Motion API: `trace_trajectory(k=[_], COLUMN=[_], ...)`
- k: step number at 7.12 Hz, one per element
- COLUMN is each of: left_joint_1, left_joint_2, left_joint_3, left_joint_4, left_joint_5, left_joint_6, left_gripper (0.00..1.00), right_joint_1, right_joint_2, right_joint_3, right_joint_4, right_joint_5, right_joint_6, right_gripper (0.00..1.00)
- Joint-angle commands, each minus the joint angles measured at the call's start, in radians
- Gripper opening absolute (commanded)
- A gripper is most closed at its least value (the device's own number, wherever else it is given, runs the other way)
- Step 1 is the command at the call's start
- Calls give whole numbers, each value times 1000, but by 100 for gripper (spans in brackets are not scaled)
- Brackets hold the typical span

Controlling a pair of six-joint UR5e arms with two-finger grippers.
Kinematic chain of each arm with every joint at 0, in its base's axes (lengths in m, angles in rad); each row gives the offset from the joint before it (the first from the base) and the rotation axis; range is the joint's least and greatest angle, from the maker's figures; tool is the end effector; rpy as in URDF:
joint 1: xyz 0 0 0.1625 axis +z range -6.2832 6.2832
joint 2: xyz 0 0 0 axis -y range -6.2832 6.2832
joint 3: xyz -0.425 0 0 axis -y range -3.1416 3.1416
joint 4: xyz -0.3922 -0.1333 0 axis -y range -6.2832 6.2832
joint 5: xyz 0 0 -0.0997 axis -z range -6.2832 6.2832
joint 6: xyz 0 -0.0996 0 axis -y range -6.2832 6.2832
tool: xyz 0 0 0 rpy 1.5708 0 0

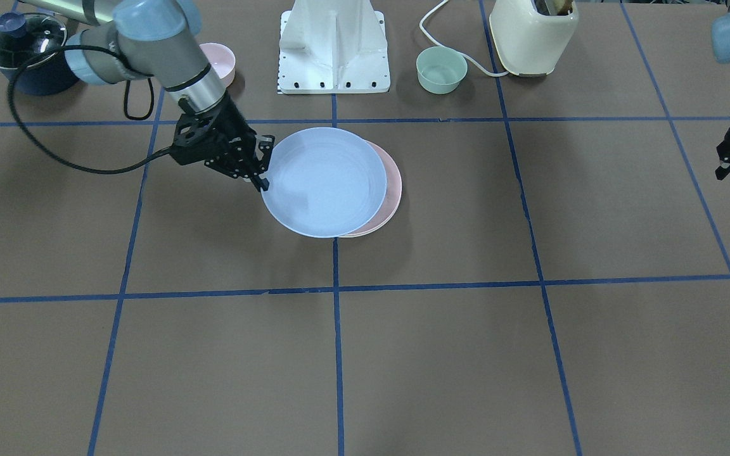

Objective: Stack three plates with pink and blue
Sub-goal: 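Grasp the light blue plate rim with the right gripper, slide it onto the pink plate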

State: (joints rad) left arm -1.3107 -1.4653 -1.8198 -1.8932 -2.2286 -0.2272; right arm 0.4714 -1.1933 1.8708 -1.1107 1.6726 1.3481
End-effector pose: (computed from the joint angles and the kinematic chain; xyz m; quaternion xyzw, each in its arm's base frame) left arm 0.0504 -0.4708 0.5547 0.1362 0.3577 0.0897 0.9195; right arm -0.4733 -0.3795 0.2628 0.1426 -0.5204 0.0772 0.8384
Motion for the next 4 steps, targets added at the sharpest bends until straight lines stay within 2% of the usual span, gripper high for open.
trace_trajectory(k=[1, 2, 3, 4], left_joint_1=[-1, -1, -1, -1], left_joint_2=[-3, -6, -4, -4], left_joint_3=[-6, 2, 2, 2], left_joint_4=[28, 28, 28, 28], left_joint_5=[-31, -39, -43, -43], left_joint_6=[0, 0, 0, 0], left_gripper=[100, 100, 100, 100], right_joint_1=[-89, -92, -94, -70], right_joint_2=[31, 31, 53, 108], right_joint_3=[-12, -12, -24, -27], right_joint_4=[-52, -52, -58, -134], right_joint_5=[-96, -103, -117, -114], right_joint_6=[20, 20, 19, 17], right_gripper=[0, 81, 100, 100])
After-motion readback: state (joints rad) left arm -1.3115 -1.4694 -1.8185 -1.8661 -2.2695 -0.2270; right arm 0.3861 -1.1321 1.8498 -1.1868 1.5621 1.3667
